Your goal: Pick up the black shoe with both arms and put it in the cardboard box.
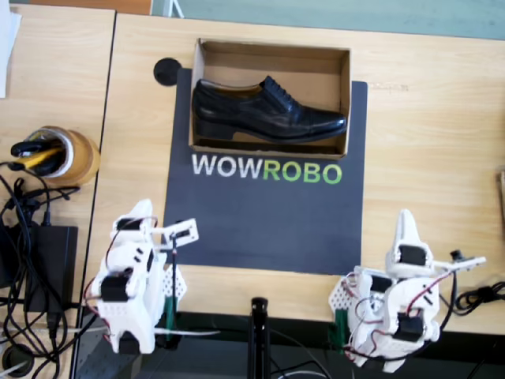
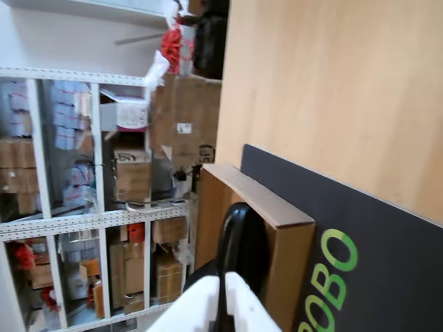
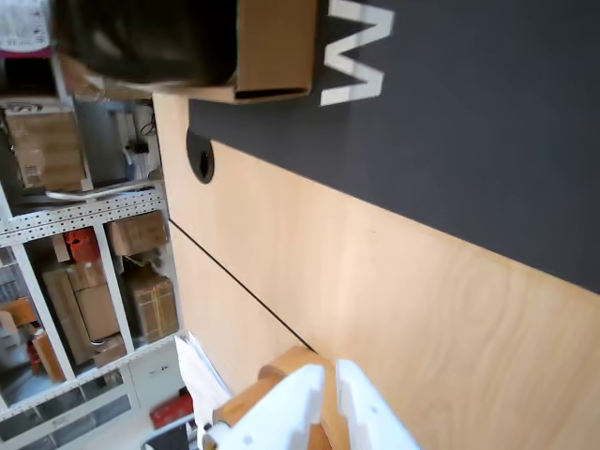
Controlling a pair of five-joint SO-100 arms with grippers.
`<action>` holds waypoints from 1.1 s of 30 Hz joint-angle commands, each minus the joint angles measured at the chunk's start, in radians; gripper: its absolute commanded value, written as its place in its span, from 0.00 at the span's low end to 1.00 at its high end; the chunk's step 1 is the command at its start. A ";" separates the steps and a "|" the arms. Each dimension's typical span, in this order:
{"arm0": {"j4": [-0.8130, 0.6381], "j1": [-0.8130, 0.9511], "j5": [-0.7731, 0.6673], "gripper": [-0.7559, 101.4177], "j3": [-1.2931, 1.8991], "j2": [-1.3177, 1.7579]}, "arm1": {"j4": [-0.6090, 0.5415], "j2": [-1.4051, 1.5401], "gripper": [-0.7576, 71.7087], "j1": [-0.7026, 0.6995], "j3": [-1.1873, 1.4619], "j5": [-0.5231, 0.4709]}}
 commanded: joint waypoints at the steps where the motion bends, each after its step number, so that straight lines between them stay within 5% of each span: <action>1: -0.041 -0.026 0.011 0.01 0.095 0.012 | -0.015 0.044 0.01 0.006 0.075 -0.020; 13: -0.137 -0.035 0.066 0.01 0.347 0.012 | -0.218 0.044 0.01 0.009 0.595 -0.008; 27: -0.175 -0.038 0.074 0.01 0.379 0.012 | -0.281 0.044 0.01 0.021 0.709 0.017; 29: -0.175 -0.038 0.072 0.01 0.379 0.012 | -0.282 0.044 0.14 0.021 0.709 0.015; 33: -0.175 -0.046 0.066 0.01 0.379 0.012 | -0.282 0.044 0.16 0.021 0.709 0.015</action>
